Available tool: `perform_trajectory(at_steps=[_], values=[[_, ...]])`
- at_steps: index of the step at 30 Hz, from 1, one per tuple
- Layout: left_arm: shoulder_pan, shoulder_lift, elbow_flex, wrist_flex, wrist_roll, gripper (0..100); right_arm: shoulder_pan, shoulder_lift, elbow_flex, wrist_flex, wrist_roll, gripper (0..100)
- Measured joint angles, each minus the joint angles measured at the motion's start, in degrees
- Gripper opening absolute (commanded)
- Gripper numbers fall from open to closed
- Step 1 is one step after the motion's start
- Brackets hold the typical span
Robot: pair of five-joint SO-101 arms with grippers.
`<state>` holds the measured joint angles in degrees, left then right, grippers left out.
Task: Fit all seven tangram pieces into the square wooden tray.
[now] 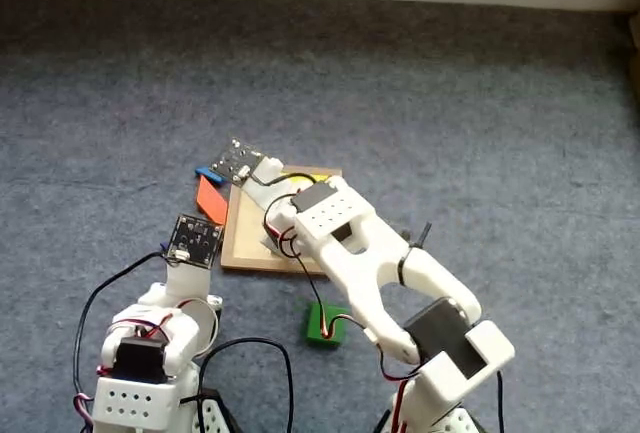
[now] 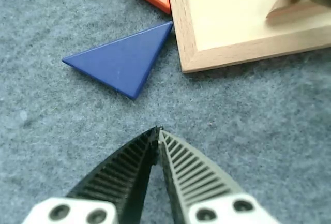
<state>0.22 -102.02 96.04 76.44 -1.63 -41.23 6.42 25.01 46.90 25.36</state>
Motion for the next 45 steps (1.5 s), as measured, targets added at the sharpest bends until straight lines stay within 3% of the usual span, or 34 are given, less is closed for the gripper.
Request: perform_trajectory(at_steps=[19,29,40,45], values=[[0.0,0.0,0.0,0.0,0.0,0,4.13,-4.04,0.0,13.71,0.0,5.5],[0.0,0.0,0.0,0.0,0.0,0,8.35,-32.0,8.79,20.48,0.0,5.5],[0.0,0.0,0.0,0.0,0.0,0,28.4,-65.14,32.97,20.57,-0.26,5.5],[0.0,0.0,0.0,0.0,0.0,0,32.97,-77.63,42.9,20.57,-0.26,5.5]])
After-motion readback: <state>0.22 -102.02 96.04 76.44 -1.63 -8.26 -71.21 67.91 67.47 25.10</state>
